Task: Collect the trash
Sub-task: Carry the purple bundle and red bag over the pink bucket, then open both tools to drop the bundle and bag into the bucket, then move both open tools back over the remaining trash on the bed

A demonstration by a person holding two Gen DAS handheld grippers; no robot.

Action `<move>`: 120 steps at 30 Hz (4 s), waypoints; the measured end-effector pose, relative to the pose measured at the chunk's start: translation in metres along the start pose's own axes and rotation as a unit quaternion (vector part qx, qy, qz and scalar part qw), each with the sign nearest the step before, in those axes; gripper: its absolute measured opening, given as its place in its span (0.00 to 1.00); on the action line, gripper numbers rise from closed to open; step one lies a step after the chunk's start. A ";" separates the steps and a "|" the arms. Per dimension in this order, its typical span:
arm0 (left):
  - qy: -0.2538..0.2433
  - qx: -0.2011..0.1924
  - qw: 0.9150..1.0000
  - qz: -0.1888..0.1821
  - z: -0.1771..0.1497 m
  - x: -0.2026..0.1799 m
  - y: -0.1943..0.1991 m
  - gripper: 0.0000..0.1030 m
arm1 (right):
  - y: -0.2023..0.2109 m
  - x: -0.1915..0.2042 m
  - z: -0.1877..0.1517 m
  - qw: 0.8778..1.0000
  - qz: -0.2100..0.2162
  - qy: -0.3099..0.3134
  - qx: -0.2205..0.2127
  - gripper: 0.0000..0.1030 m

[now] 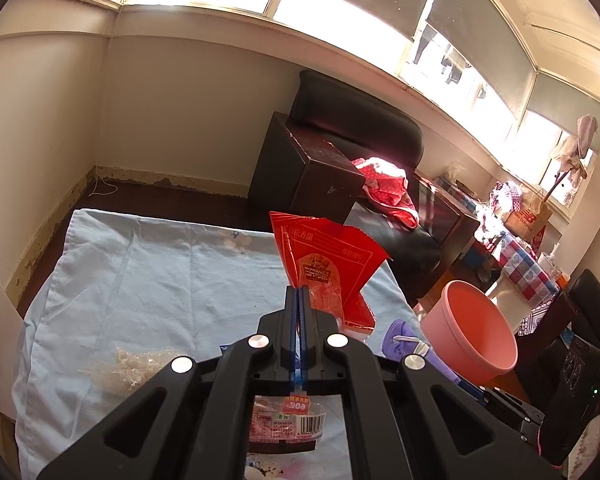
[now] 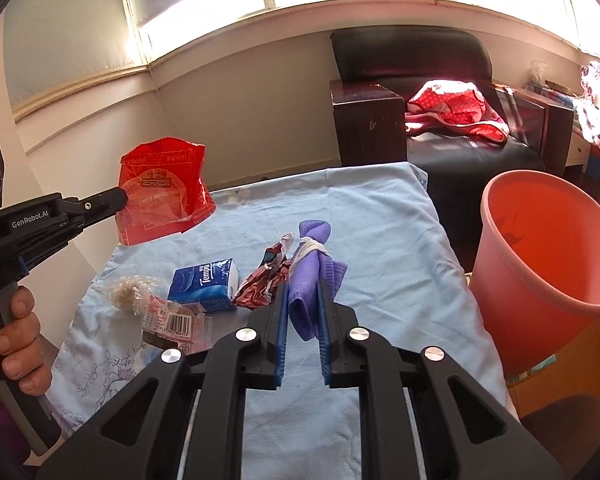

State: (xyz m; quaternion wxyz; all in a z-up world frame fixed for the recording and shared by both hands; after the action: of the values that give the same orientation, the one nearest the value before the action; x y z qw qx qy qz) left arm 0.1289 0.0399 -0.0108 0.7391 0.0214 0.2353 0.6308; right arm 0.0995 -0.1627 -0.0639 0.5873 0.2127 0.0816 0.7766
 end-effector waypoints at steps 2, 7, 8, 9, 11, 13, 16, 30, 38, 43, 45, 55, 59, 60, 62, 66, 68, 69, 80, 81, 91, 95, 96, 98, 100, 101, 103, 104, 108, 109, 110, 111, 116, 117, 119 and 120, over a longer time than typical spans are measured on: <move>-0.008 -0.004 1.000 -0.003 0.000 -0.008 0.001 0.00 | 0.007 -0.003 0.005 1.000 -0.003 0.008 -0.013 0.13; -0.017 -0.004 1.000 -0.016 -0.001 -0.033 -0.001 0.00 | 0.019 -0.019 0.014 0.999 -0.018 0.006 -0.039 0.13; -0.019 -0.004 1.000 -0.019 -0.002 -0.038 -0.002 0.00 | 0.021 -0.024 0.016 0.999 -0.022 0.005 -0.044 0.13; -0.023 -0.004 0.999 -0.022 -0.003 -0.043 -0.003 0.00 | 0.023 -0.029 0.018 0.998 -0.028 0.003 -0.049 0.13; -0.029 -0.004 0.999 -0.031 -0.004 -0.055 -0.006 0.00 | 0.028 -0.040 0.022 0.998 -0.039 -0.003 -0.058 0.13; -0.035 -0.004 0.999 -0.042 -0.005 -0.069 -0.009 0.00 | 0.033 -0.052 0.025 0.996 -0.050 -0.011 -0.067 0.13; -0.044 -0.004 0.997 -0.059 -0.006 -0.092 -0.015 0.00 | 0.039 -0.073 0.026 0.994 -0.071 -0.023 -0.076 0.13; -0.098 0.025 0.986 -0.129 -0.036 -0.208 -0.061 0.00 | 0.067 -0.178 0.025 0.979 -0.159 -0.076 -0.100 0.13; -0.143 0.067 0.976 -0.148 -0.075 -0.265 -0.098 0.00 | 0.068 -0.212 0.019 0.976 -0.175 -0.086 -0.092 0.13; -0.166 0.094 0.970 -0.152 -0.100 -0.287 -0.114 0.01 | 0.064 -0.228 0.016 0.977 -0.174 -0.097 -0.083 0.13; -0.175 0.102 0.968 -0.151 -0.108 -0.293 -0.119 0.01 | 0.062 -0.233 0.014 0.977 -0.173 -0.102 -0.077 0.13; -0.183 0.132 0.964 -0.139 -0.127 -0.292 -0.131 0.01 | 0.049 -0.250 0.003 0.976 -0.165 -0.130 -0.055 0.14; -0.179 0.132 0.966 -0.133 -0.126 -0.288 -0.133 0.03 | 0.045 -0.255 0.000 0.975 -0.169 -0.138 -0.044 0.14; -0.179 0.132 0.966 -0.133 -0.126 -0.288 -0.132 0.03 | 0.043 -0.255 0.000 0.974 -0.170 -0.141 -0.043 0.14; -0.179 0.131 0.966 -0.134 -0.126 -0.287 -0.131 0.07 | 0.043 -0.255 -0.001 0.974 -0.173 -0.144 -0.041 0.14; -0.178 0.123 0.967 -0.135 -0.123 -0.287 -0.128 0.36 | 0.043 -0.257 0.001 0.973 -0.172 -0.145 -0.045 0.29; -0.176 0.116 0.968 -0.139 -0.119 -0.286 -0.125 0.37 | 0.045 -0.258 0.002 0.973 -0.170 -0.145 -0.049 0.31; -0.176 0.114 0.968 -0.140 -0.118 -0.286 -0.124 0.37 | 0.046 -0.258 0.003 0.973 -0.171 -0.145 -0.051 0.31; -0.156 0.085 0.974 -0.140 -0.097 -0.268 -0.093 0.41 | 0.059 -0.237 0.013 0.976 -0.176 -0.117 -0.060 0.31; -0.153 0.081 0.975 -0.139 -0.094 -0.265 -0.089 0.41 | 0.061 -0.233 0.014 0.976 -0.175 -0.115 -0.061 0.31; -0.134 0.035 0.983 -0.118 -0.062 -0.219 -0.043 0.46 | 0.073 -0.185 0.026 0.982 -0.159 -0.076 -0.074 0.31; -0.121 0.022 0.987 -0.103 -0.052 -0.194 -0.027 0.51 | 0.080 -0.166 0.030 0.982 -0.156 -0.058 -0.086 0.31; -0.118 0.020 0.988 -0.099 -0.051 -0.188 -0.024 0.51 | 0.081 -0.162 0.030 0.982 -0.156 -0.054 -0.089 0.31; -0.116 0.020 0.989 -0.093 -0.051 -0.177 -0.019 0.51 | 0.083 -0.153 0.029 0.982 -0.157 -0.046 -0.093 0.31; -0.118 0.020 0.989 -0.085 -0.053 -0.168 -0.013 0.51 | 0.083 -0.144 0.027 0.981 -0.164 -0.037 -0.097 0.31; -0.120 0.021 0.989 -0.082 -0.055 -0.162 -0.011 0.51 | 0.084 -0.140 0.027 0.980 -0.165 -0.032 -0.102 0.31; -0.123 0.022 0.989 -0.074 -0.059 -0.151 -0.006 0.51 | 0.085 -0.131 0.026 0.981 -0.158 -0.022 -0.111 0.31; -0.124 0.023 0.990 -0.071 -0.061 -0.146 -0.003 0.51 | 0.085 -0.126 0.025 0.981 -0.156 -0.015 -0.112 0.31; -0.128 0.031 0.990 -0.057 -0.072 -0.124 0.005 0.52 | 0.071 -0.111 0.020 0.986 -0.147 0.018 -0.081 0.31; -0.128 0.032 0.990 -0.053 -0.074 -0.116 0.008 0.52 | 0.066 -0.106 0.019 0.986 -0.145 0.025 -0.072 0.31; -0.126 0.033 0.990 -0.049 -0.076 -0.108 0.011 0.51 | 0.062 -0.102 0.017 0.988 -0.139 0.029 -0.065 0.31; -0.124 0.033 0.991 -0.044 -0.077 -0.100 0.015 0.52 | 0.059 -0.098 0.015 0.989 -0.131 0.029 -0.061 0.31; -0.114 0.027 0.993 -0.007 -0.083 -0.054 0.040 0.52 | 0.044 -0.072 0.009 0.995 -0.082 0.033 -0.039 0.31; -0.110 0.027 0.994 0.001 -0.083 -0.044 0.045 0.51 | 0.040 -0.065 0.007 0.997 -0.068 0.033 -0.032 0.31; -0.099 0.029 0.994 0.020 -0.083 -0.025 0.052 0.51 | 0.032 -0.053 0.003 0.998 -0.042 0.033 -0.018 0.31; -0.092 0.031 0.995 0.030 -0.083 -0.015 0.054 0.51 | 0.026 -0.048 0.002 0.999 -0.030 0.031 -0.009 0.31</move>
State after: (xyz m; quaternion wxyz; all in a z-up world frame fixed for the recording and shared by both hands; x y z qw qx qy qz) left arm 0.0463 0.0141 -0.0621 0.7376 0.1090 0.1850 0.6402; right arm 0.0875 -0.2159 -0.0636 0.6097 0.1804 0.0994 0.7654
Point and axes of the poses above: each gripper's, at about its wrist camera, not at the fingertips, and y roughly against the way its jaws point, x to its left, z to its top, the point moved 4 cm from there along -y, roughly the way its jaws point, and after that the axes turned 13 degrees about -x, right-handed, at the moved point
